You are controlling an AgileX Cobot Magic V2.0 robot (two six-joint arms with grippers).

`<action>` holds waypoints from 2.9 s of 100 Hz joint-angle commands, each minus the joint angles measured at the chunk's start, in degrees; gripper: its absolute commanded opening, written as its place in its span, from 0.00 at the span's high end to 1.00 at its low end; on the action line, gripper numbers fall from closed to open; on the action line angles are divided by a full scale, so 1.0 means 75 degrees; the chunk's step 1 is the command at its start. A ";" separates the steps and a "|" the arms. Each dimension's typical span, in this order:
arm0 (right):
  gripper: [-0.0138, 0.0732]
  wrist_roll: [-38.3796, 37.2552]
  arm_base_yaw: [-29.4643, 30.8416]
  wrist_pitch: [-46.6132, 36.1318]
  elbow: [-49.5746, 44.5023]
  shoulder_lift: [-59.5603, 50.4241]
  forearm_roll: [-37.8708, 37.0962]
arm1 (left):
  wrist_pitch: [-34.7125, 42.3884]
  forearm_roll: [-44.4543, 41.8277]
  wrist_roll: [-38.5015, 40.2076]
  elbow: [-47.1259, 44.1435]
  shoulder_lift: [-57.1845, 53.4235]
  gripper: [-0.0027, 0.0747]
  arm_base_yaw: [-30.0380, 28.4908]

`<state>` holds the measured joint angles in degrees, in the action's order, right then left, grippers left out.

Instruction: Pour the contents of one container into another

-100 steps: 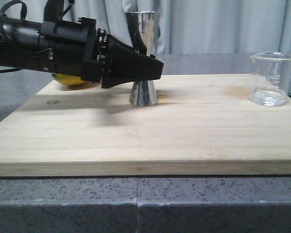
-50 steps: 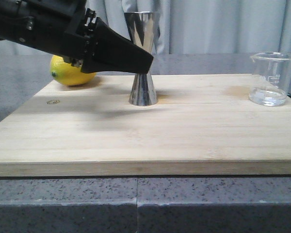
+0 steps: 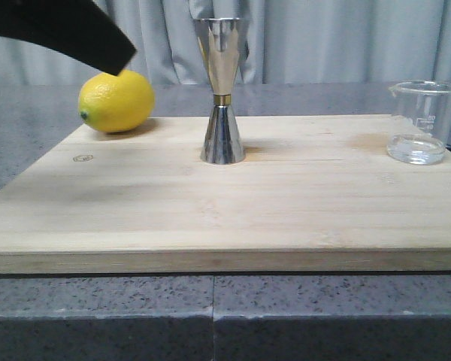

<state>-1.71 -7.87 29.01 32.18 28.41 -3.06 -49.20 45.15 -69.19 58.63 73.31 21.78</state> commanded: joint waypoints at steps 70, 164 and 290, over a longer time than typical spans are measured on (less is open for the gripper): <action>0.13 -0.0008 0.0033 0.2632 0.2277 0.1689 0.0031 | -0.2136 -0.8485 1.1417 0.0468 -0.3574 0.34 0.0057; 0.92 -0.0183 0.0033 0.2451 0.1664 -0.0777 -0.0465 | 0.0989 -0.8312 1.2003 -0.1921 -0.5553 0.99 0.0057; 0.92 -0.0183 0.0033 0.2464 0.1664 -0.0777 -0.0465 | 0.6601 -0.5621 0.9305 -0.7537 -0.9362 0.99 -0.2176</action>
<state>-3.15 -7.87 51.10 43.40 22.28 -5.40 -9.32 2.25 0.74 4.00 5.18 5.62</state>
